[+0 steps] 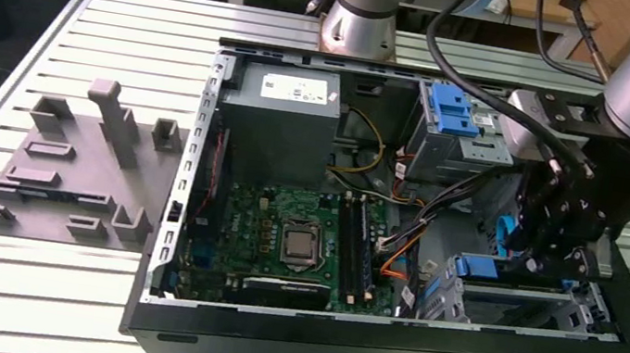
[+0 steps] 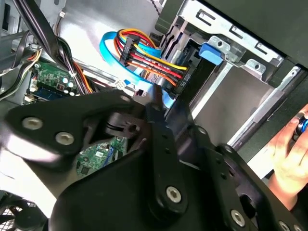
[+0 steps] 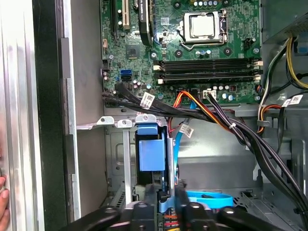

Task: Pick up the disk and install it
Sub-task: 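Insert the second disk wire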

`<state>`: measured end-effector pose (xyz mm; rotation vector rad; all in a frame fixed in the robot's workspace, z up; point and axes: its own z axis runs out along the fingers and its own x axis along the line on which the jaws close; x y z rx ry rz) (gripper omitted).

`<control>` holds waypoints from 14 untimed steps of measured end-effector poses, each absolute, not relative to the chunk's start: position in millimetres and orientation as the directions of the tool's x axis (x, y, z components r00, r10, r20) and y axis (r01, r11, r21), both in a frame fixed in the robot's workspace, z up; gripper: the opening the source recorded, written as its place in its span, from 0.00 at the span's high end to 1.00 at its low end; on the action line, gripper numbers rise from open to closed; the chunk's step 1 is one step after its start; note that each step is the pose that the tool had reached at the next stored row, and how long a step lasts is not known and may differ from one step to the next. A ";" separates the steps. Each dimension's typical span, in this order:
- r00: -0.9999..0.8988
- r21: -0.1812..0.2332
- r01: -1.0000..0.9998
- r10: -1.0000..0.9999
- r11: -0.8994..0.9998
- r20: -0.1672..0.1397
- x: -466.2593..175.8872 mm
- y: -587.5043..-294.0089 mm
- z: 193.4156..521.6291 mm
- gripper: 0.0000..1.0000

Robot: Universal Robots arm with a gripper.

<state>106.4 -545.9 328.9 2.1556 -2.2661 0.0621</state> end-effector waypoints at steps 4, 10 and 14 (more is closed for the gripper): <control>-0.050 -0.019 -0.999 -0.998 0.050 0.037 106.4 -545.9 328.9 0.54; -0.050 -0.019 -0.999 -0.998 0.050 0.037 106.4 -545.9 336.6 0.42; -0.050 -0.019 -0.999 -0.998 0.050 0.037 106.4 -545.9 340.6 0.42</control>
